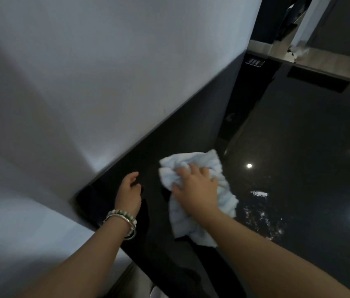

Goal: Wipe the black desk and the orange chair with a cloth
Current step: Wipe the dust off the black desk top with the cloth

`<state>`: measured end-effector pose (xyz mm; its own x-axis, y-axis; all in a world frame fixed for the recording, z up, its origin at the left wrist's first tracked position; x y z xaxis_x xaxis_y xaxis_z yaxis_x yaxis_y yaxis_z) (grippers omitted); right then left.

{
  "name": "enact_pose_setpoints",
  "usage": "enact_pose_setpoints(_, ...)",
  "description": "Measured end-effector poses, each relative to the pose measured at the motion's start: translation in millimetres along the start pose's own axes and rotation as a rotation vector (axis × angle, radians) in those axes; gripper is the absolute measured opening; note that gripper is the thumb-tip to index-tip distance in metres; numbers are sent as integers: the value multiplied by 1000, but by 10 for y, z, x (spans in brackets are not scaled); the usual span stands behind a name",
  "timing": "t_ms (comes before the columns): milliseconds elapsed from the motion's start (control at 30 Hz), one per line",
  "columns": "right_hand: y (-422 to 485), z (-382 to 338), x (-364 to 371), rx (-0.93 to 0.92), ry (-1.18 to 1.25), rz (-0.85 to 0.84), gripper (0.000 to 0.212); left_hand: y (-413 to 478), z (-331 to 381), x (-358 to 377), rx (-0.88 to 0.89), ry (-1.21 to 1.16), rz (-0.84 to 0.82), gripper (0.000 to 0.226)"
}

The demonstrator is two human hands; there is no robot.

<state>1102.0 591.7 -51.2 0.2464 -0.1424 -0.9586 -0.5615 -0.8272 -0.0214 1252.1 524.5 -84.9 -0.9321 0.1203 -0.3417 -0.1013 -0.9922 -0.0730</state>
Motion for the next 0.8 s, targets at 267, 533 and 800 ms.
enact_pose_setpoints(267, -262, 364, 399, -16, -110, 36, 53, -196, -76, -195, 143, 265, -173, 47)
enact_pose_setpoints(533, -487, 210, 314, 125, 45, 88, 55, -338, -219, -6, 254, 835, -421, 49)
enact_pose_setpoints(800, -456, 725, 287, 167, -56, 78, 56, -394, -262, -52, 306, 874, -380, 48)
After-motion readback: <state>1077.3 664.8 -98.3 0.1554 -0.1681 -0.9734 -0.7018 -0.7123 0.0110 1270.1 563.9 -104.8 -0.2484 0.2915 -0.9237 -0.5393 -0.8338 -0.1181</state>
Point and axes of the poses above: each hand's wrist, its own y-axis towards the middle knuckle, its own x-axis out of the palm, z = x × y, the point moved 1 cm from there along y, towards the middle knuckle, and after that the axes turned 14 degrees about x, right-handed, at the moved point
